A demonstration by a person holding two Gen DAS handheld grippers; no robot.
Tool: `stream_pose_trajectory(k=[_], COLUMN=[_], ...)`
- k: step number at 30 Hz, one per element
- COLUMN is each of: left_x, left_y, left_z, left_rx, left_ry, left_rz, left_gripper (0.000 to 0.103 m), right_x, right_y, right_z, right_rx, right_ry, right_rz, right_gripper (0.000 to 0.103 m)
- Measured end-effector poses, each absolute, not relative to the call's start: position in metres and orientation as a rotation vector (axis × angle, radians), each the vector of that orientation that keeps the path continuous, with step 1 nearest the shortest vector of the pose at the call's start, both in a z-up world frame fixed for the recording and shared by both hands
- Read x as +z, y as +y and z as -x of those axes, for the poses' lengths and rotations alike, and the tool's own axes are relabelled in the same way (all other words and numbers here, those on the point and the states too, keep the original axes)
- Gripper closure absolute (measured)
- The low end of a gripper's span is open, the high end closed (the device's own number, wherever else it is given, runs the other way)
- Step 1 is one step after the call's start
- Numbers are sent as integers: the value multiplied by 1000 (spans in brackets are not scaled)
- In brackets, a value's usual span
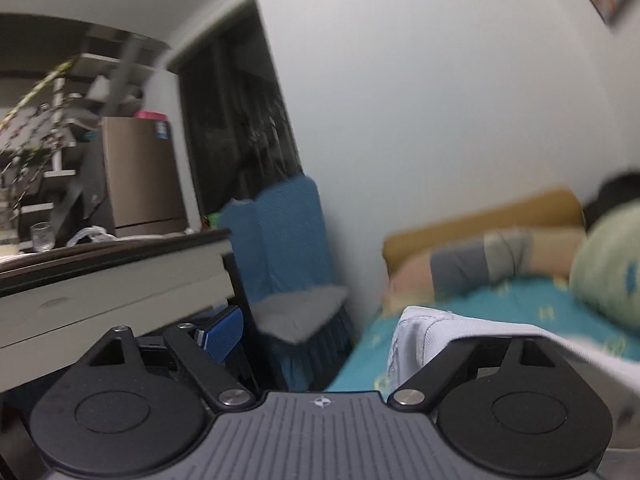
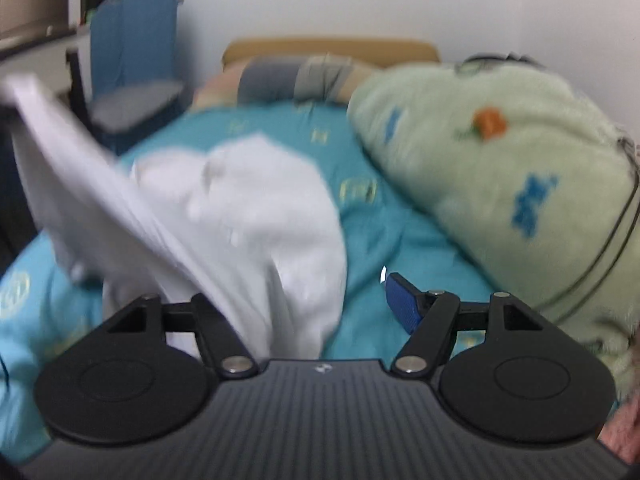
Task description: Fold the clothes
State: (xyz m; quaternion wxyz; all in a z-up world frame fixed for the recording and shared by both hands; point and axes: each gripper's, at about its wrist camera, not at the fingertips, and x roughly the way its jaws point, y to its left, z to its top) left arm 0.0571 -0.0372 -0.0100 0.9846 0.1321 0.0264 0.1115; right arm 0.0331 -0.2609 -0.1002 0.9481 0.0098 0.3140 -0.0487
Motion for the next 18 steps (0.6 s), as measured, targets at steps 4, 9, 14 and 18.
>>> stream_pose_trajectory(k=[4,9,14,18], left_x=[18,88,209,316], left_y=[-33,-21,-7,4], left_z=[-15,41,112,179], left_rx=[241,258,270,243], left_ry=[17,-56,-222,-365], left_rz=[-188,-93,29,86], left_gripper=[13,9,9,9], right_x=[-89,1,135,240], right_y=[-258,-277,-269,-255], right_z=[-15,29,87,144], right_rx=[-148,-277,-232,-207], right_ry=[627,315,25,-179], right_rz=[-32,-133,-97,-29], right_gripper=[32,32,32,32])
